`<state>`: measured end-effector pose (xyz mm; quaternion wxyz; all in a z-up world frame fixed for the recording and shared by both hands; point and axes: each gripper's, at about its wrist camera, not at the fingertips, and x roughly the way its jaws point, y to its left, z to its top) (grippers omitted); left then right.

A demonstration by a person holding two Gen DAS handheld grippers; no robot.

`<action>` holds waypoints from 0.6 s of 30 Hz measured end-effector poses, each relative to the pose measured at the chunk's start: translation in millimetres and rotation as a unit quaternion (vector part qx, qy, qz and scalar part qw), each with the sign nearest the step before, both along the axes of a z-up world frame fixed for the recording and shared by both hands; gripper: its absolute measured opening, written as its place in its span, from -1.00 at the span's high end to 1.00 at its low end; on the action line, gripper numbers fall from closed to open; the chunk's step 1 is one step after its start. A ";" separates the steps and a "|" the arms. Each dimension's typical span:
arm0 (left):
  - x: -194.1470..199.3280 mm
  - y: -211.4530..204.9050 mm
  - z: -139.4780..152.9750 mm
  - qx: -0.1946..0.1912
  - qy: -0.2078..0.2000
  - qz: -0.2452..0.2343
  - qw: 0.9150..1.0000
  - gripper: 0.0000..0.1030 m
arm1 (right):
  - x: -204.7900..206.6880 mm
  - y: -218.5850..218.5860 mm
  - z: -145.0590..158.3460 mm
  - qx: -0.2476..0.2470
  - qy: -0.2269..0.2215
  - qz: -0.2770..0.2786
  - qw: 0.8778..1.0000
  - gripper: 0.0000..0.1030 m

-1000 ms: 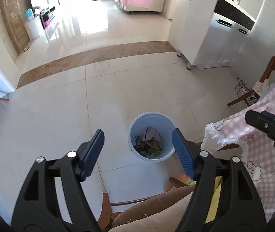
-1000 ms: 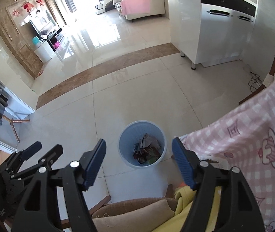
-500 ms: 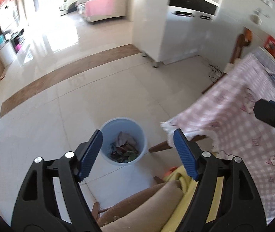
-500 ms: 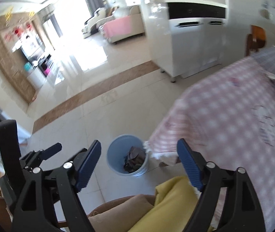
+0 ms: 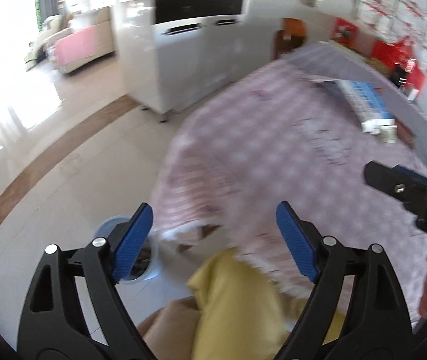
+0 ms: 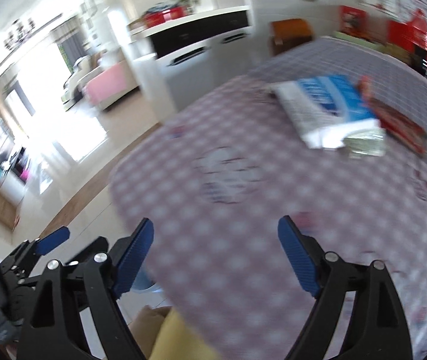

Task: Collect trash
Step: 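Move both open grippers back over the table trash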

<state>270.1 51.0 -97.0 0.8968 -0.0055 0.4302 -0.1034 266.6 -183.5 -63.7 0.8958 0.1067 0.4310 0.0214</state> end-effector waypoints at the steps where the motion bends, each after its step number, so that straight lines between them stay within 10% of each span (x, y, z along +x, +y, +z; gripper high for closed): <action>1: 0.5 -9.1 1.6 -0.005 -0.001 -0.010 1.000 -0.65 | -2.2 -10.9 -0.7 -0.001 0.000 -0.010 1.000 -0.62; 18: 58.9 -165.5 10.5 -0.002 0.026 -0.132 0.991 -0.69 | -13.9 -168.9 8.6 -0.037 0.020 -0.141 0.989 -0.64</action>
